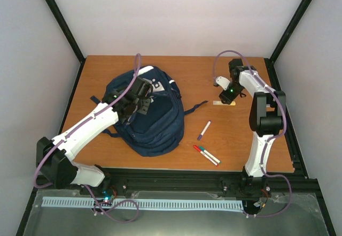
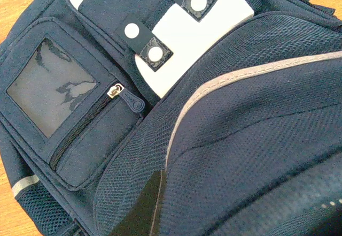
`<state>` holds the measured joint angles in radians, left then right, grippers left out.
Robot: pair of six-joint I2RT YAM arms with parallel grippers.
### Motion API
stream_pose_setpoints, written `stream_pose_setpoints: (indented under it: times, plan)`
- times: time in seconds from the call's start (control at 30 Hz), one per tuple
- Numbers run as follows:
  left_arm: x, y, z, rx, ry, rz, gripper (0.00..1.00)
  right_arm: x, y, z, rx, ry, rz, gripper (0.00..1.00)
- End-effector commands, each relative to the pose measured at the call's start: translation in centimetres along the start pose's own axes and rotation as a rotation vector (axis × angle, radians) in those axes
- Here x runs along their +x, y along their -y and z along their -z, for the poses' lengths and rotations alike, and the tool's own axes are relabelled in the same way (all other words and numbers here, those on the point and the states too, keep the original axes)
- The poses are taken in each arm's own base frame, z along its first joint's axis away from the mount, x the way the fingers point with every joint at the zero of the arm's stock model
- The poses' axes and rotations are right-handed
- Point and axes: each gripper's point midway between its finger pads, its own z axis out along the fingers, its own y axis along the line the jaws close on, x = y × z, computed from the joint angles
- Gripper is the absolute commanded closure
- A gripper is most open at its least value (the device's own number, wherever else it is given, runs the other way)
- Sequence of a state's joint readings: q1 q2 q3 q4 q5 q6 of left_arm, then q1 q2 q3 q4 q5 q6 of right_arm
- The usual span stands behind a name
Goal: Pack the student bag
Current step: Pick up the stationery from the center of the board.
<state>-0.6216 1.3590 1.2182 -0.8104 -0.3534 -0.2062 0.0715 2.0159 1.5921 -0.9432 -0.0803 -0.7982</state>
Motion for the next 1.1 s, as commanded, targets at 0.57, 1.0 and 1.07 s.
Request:
stream_pose_setpoints:
  times: [0.57,1.0,1.07]
  plan:
    - [-3.0,-0.6,1.8,0.020,0.089,0.082,0.98,2.3,-1.3,-4.8,-0.142,-0.150,0.001,0.56]
    - [-2.9,-0.3,1.6,0.033,0.080,0.079,0.98,2.7,-6.1,-0.6,-0.190,-0.051,-0.076,0.84]
    - [-2.9,-0.2,1.6,0.035,0.078,0.078,0.98,1.7,-7.4,1.3,-0.185,-0.003,-0.046,0.85]
